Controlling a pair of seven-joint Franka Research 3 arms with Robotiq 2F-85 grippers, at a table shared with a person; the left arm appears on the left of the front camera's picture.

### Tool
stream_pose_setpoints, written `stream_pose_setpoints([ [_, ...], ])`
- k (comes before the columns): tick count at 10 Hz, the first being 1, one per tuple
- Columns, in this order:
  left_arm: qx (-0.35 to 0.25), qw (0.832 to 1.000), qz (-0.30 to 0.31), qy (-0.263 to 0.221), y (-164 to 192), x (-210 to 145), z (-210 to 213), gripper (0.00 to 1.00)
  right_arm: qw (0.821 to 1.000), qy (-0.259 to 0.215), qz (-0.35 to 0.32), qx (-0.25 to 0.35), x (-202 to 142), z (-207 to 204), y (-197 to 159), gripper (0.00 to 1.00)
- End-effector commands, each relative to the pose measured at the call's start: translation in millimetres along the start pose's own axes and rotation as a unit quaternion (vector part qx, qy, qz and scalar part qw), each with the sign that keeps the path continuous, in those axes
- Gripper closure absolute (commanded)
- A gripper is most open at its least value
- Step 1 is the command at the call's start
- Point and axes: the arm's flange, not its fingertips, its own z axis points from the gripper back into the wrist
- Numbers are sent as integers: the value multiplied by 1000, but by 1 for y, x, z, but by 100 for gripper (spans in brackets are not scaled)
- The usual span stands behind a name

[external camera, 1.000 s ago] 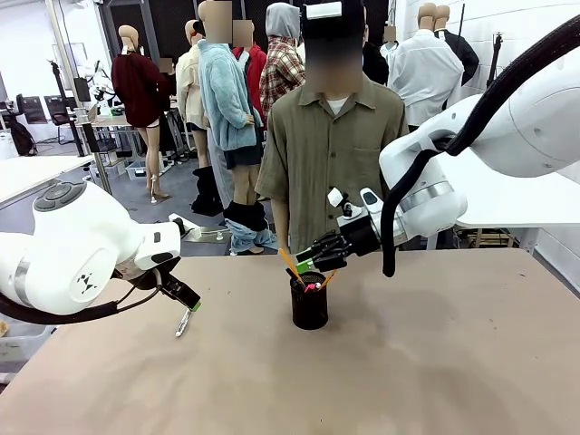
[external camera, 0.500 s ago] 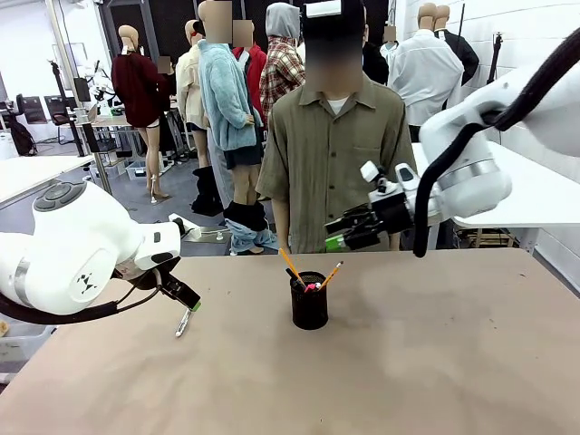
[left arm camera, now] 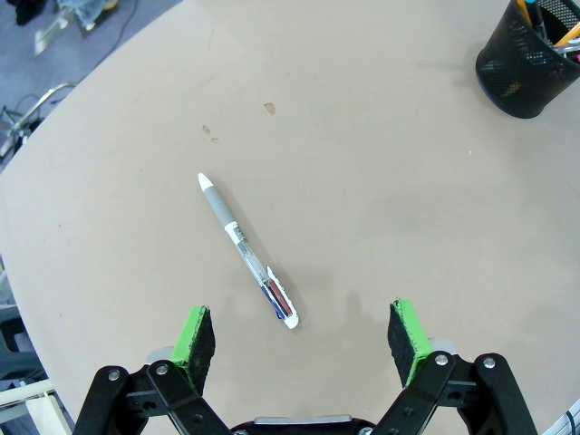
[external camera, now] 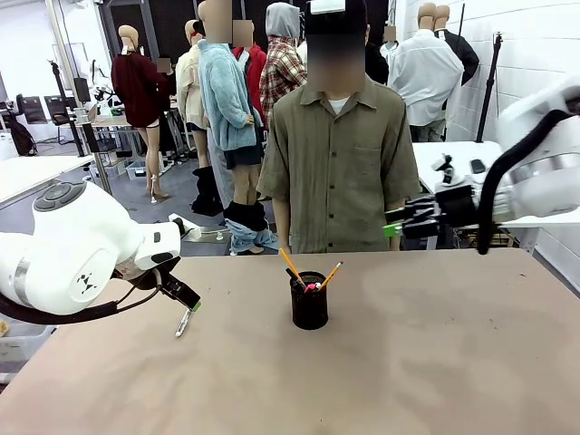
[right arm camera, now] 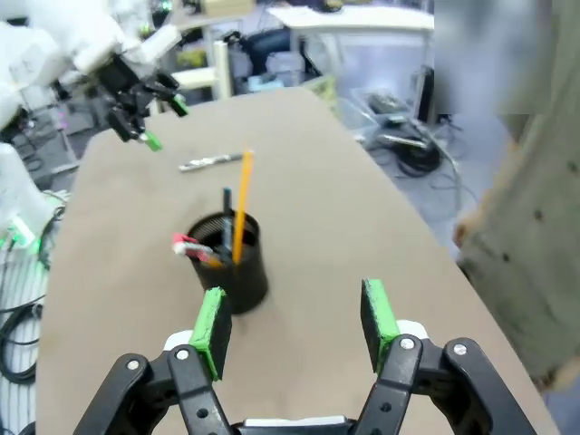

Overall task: Place the pens into the pen holder.
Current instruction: Pick up a writing instrument from the table and place it into the Pen holder.

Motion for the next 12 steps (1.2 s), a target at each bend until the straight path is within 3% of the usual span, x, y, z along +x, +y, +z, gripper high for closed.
stream_pose_setpoints([
  [1,0,1000,3,-1,2,0,1,0,995,41,-64,-60,-3,28,14,28],
  [3,0,1000,3,-1,2,0,1,0,983,93,-120,-107,4,64,16,28],
  [5,0,1000,3,-1,2,0,1,0,964,149,-187,-113,25,94,21,28],
  [6,0,1000,3,-1,2,0,1,0,949,191,-220,-117,39,104,21,28],
  [8,0,1000,3,-1,2,0,1,0,905,318,-254,-123,70,119,23,28],
  [10,0,1000,3,-1,2,0,1,0,875,397,-238,-143,90,112,27,28],
  [12,0,1000,0,0,0,0,0,0,873,421,-209,-133,95,88,31,28],
])
